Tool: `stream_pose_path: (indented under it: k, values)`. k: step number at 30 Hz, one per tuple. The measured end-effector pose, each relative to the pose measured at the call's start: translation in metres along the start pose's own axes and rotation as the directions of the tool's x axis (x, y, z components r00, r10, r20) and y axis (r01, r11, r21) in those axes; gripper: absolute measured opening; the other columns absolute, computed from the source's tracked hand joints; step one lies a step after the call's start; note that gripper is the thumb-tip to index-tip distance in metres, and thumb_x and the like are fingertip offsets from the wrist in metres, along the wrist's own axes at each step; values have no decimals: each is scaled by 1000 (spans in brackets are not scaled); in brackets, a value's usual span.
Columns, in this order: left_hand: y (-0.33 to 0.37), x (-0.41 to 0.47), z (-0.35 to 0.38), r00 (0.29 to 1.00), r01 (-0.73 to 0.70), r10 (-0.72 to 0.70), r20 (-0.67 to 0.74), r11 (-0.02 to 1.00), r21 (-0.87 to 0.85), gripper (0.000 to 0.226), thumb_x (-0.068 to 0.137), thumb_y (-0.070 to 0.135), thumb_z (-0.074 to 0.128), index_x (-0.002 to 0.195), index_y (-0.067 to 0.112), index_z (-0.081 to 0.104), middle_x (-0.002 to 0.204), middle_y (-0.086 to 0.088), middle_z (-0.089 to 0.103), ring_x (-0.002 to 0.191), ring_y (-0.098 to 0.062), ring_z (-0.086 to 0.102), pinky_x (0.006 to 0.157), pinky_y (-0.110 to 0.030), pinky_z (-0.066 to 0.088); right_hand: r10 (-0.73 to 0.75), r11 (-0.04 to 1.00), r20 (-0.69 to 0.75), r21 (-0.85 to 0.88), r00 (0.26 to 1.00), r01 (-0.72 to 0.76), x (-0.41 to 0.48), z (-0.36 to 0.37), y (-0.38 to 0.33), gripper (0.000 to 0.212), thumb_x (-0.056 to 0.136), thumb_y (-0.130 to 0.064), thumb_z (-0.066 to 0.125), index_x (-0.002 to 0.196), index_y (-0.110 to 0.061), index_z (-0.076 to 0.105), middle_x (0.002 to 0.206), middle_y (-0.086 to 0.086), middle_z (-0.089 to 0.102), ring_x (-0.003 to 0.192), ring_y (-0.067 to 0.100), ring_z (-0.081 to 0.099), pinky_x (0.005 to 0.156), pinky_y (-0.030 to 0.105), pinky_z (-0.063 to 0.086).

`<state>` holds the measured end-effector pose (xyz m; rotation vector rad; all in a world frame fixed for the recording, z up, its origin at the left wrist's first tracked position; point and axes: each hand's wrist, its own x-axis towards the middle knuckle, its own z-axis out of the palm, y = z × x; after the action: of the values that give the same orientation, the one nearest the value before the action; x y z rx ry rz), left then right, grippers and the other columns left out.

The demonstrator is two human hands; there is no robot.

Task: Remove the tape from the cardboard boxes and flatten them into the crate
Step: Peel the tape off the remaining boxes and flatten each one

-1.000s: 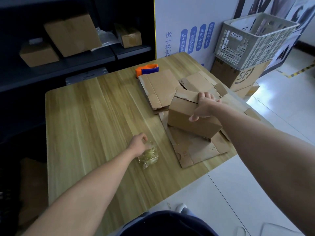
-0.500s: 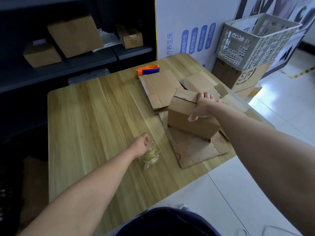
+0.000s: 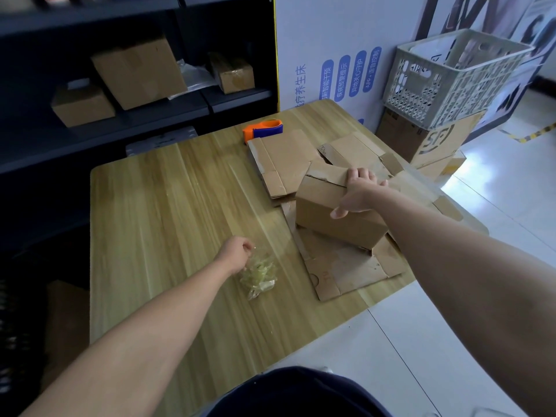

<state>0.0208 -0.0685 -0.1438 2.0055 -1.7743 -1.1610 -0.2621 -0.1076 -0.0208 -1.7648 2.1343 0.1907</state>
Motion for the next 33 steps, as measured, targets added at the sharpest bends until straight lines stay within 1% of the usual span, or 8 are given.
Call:
stream_pose_path:
  k: [5,9,12,15,18,22,28,33]
  values:
    - [8,-7,-12,995,-10,41,-96,953,302,46,79,20,74,121,18,55,122,-3,48,87,-23,62,80,-34,53,5,1000,5,-4,1000,-5,2,0,0,115,63,-50,80,147,-13,10,150,9,18,142,30,11,113,58,11]
    - [49,-6,-15,967,-170,200,-159,968,184,32,86,19,65,115,14,54,123,-3,42,79,-18,57,69,-32,52,-8,1000,5,-8,1000,8,5,-1,2,115,63,-53,79,147,-14,12,149,9,20,140,30,14,113,58,13]
    - [101,0,-11,910,-314,314,-270,948,46,28,90,30,58,112,13,55,115,-1,45,90,-17,55,79,-28,47,-63,997,28,47,998,62,7,-7,12,114,64,-60,76,149,-18,12,151,7,21,141,30,17,115,54,13]
    - [152,9,-1,903,-340,314,-294,939,-42,43,89,38,58,123,14,48,124,-5,41,106,-20,52,90,-29,44,-117,949,23,296,993,105,9,-20,28,102,70,-58,72,149,-19,22,152,5,27,137,29,30,110,45,27]
    - [183,18,7,958,-246,239,-160,969,-25,63,85,46,61,136,20,35,136,-9,36,117,-26,49,94,-36,41,2,860,-74,509,997,36,11,-29,48,77,80,-51,68,144,-21,38,144,6,42,129,27,42,101,38,37]
    - [199,27,12,978,-203,196,-74,974,-99,74,82,48,64,142,26,26,143,-8,33,123,-29,46,96,-38,45,111,827,-48,558,993,-66,13,-28,69,67,85,-44,65,141,-15,42,138,7,48,115,24,51,88,33,42]
    - [209,33,9,998,37,-9,57,851,-524,56,83,46,65,123,18,38,127,-3,38,105,-25,41,65,-46,57,128,820,-80,570,989,-60,16,-30,79,72,79,-43,72,137,-9,46,134,8,52,121,26,50,96,36,43]
    - [207,32,1,977,197,-112,183,805,-560,37,80,34,63,111,14,56,100,-6,57,90,-26,55,71,-49,57,95,865,-197,501,976,17,14,-35,77,46,87,-54,57,91,-9,67,82,5,64,78,22,60,63,31,48]
